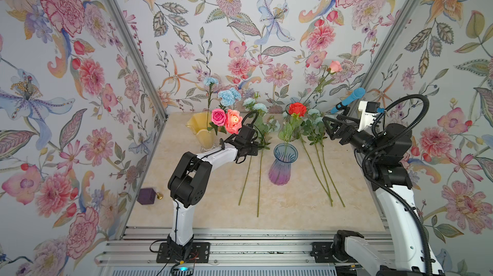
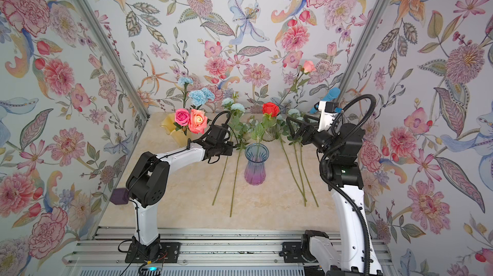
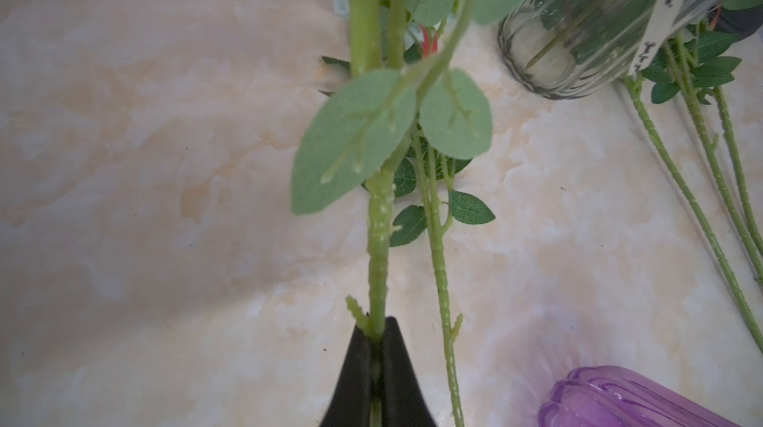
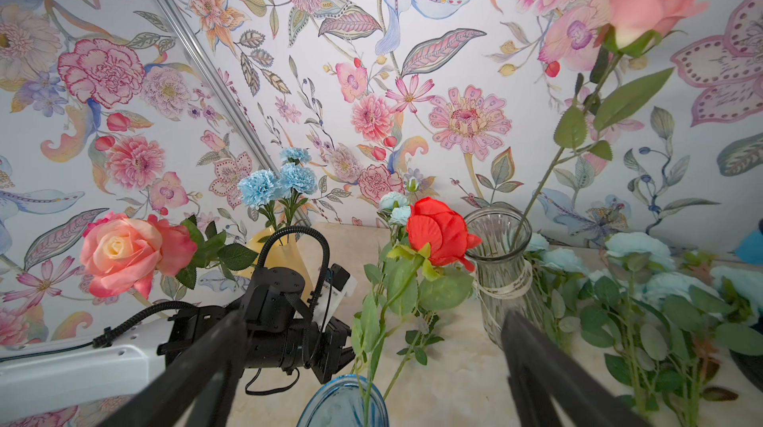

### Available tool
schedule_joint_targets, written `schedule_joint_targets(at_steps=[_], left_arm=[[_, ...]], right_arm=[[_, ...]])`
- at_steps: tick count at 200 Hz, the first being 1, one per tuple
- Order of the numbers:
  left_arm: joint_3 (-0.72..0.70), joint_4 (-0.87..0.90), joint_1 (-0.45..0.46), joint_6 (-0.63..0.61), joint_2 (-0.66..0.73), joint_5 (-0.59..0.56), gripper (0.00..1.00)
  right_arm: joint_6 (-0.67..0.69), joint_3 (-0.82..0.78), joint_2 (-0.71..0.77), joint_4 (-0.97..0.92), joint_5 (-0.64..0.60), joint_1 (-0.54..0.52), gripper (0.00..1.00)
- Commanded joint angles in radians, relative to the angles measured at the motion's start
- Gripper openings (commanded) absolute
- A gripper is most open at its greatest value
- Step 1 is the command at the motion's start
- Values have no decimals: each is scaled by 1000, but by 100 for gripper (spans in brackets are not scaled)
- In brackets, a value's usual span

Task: Pick out blue flowers from the vase
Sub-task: Place the flower at the center of the board.

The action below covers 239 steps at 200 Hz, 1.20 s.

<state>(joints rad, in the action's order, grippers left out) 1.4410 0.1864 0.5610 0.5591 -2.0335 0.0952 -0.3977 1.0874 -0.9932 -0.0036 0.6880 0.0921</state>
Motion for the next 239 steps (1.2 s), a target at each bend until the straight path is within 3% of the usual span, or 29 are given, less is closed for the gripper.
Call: schedule_joint_targets(at_steps=[1,126,148,179,239], left_arm=[[15,21,-18,16,-24,-33,0],[2,-22,-44,59,-110,46,0],[1,-27,-47,64,-110,49,7],[3,-30,-48,65,-116,58,28],[-63,-90,-42,73,-26,93,37]], right_arm=[[-22,-15,21,30,34,16,98],[-53,-34,22,60,71,57,98],[-54,-35,22,62,74,60,98],[-55,-38,21,65,77,64,98],[-66,-44,12,78,85,71,98]])
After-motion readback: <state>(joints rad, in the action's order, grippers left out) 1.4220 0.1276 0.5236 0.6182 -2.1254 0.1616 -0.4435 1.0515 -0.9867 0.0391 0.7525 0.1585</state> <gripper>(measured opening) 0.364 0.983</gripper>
